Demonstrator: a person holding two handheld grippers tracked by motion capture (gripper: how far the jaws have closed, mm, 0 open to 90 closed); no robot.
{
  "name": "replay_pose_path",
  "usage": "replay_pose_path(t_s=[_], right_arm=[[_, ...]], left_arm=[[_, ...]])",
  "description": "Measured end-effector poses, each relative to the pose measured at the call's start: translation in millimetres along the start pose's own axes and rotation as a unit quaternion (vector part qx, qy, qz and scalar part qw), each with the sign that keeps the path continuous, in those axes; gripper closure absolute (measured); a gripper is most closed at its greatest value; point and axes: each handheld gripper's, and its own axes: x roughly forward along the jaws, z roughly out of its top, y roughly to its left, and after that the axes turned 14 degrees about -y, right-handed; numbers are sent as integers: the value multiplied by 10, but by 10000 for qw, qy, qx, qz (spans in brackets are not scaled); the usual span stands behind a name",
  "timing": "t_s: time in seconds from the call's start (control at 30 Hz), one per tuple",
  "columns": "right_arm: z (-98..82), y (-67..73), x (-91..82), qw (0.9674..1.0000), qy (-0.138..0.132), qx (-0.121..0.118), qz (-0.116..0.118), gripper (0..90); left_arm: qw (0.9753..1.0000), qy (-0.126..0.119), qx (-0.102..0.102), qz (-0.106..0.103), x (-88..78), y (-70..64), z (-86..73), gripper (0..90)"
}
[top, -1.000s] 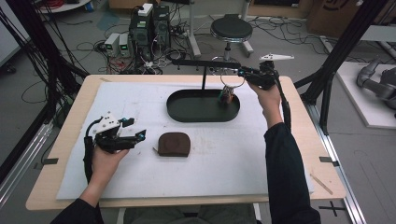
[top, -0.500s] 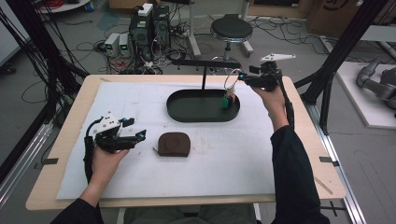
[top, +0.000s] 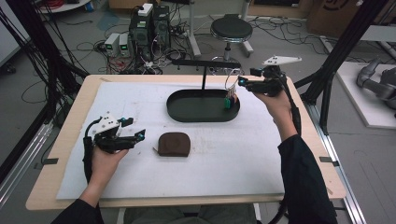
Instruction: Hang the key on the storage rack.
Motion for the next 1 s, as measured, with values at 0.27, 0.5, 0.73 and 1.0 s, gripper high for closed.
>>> replay_pose_path(t_s=[0.27,0.5,0.73,1.0], right_arm=[[-125,54,-403,9992,-335,176,95,332],[-370,130,-749,9979,-579,282,93,317],[-617,231,-1022,9952,-907,366,83,311],[-958,278,-1111,9938,-993,493,-60,298]], left_arm=[[10000,-17,12,41,-1,2,6,297],[10000,-39,-3,56,1,7,6,298],[10000,-53,-54,14,2,27,-1,298],[10000,-60,-63,-4,6,20,-1,298]])
